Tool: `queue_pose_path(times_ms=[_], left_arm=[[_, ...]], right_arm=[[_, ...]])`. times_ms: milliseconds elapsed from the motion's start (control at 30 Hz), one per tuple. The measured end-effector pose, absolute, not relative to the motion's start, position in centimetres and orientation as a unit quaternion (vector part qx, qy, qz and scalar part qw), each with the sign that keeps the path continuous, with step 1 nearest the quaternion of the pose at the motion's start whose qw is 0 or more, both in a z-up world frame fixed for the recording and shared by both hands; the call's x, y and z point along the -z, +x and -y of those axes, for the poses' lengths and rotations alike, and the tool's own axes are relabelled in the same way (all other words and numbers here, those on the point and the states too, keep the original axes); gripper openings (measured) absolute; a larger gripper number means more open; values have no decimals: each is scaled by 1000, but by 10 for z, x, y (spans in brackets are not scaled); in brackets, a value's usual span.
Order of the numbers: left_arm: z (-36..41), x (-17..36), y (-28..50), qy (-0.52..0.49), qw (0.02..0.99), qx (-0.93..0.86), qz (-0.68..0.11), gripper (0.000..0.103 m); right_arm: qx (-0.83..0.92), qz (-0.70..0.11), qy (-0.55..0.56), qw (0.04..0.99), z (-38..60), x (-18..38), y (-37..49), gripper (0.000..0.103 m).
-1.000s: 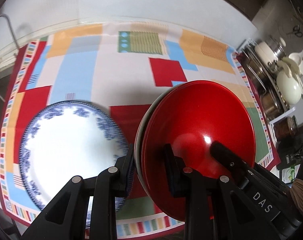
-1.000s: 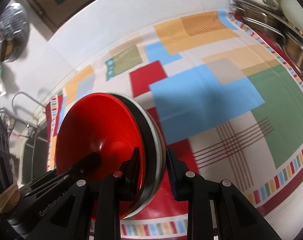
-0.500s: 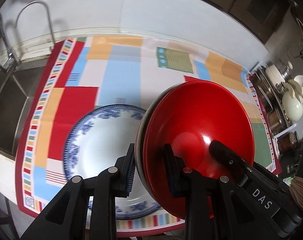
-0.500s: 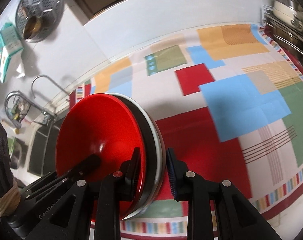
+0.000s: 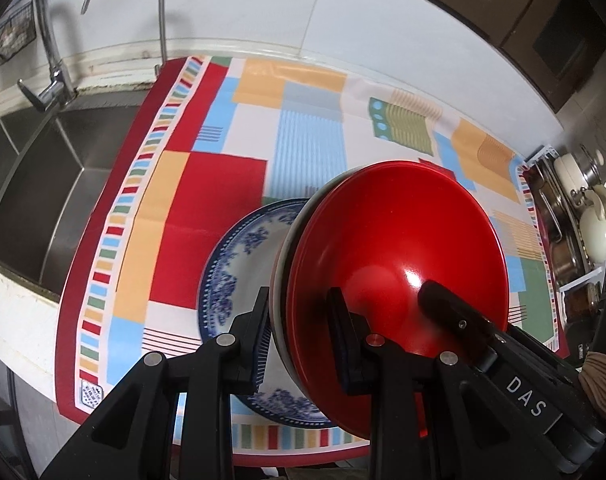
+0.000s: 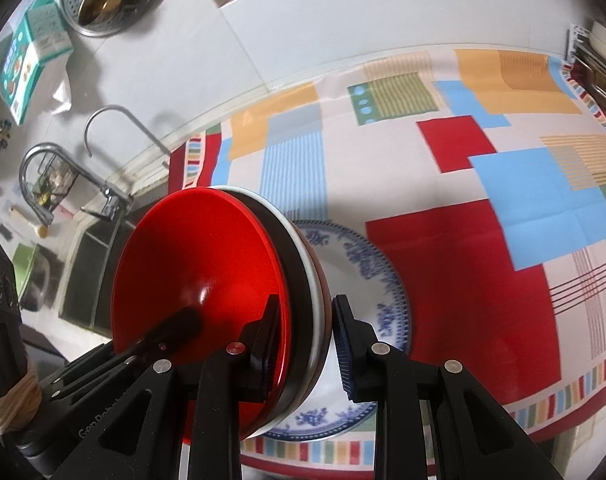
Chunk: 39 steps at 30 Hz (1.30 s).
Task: Organize plates and bowls
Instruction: 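Lift the bowl stack with both tools and carry it over the blue-and-white plate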
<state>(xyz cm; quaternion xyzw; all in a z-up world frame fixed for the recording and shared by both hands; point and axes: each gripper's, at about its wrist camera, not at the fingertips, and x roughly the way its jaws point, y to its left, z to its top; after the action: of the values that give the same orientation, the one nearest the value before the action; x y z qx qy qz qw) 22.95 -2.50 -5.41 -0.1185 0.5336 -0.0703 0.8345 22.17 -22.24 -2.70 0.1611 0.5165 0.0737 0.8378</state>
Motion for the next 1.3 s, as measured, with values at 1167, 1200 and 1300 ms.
queue_pose_path(times_ms=[1167, 1200, 1300], left_arm=[[21, 111, 253, -126, 795, 64, -590, 27], [21, 112, 254, -125, 794, 65, -591, 27], [21, 114, 255, -125, 793, 66, -593, 27]], right_arm=[[-61, -579, 153, 798, 209, 76, 250, 27], [-61, -580, 153, 798, 209, 76, 251, 27], [-59, -584, 151, 795, 209, 78, 251, 27]])
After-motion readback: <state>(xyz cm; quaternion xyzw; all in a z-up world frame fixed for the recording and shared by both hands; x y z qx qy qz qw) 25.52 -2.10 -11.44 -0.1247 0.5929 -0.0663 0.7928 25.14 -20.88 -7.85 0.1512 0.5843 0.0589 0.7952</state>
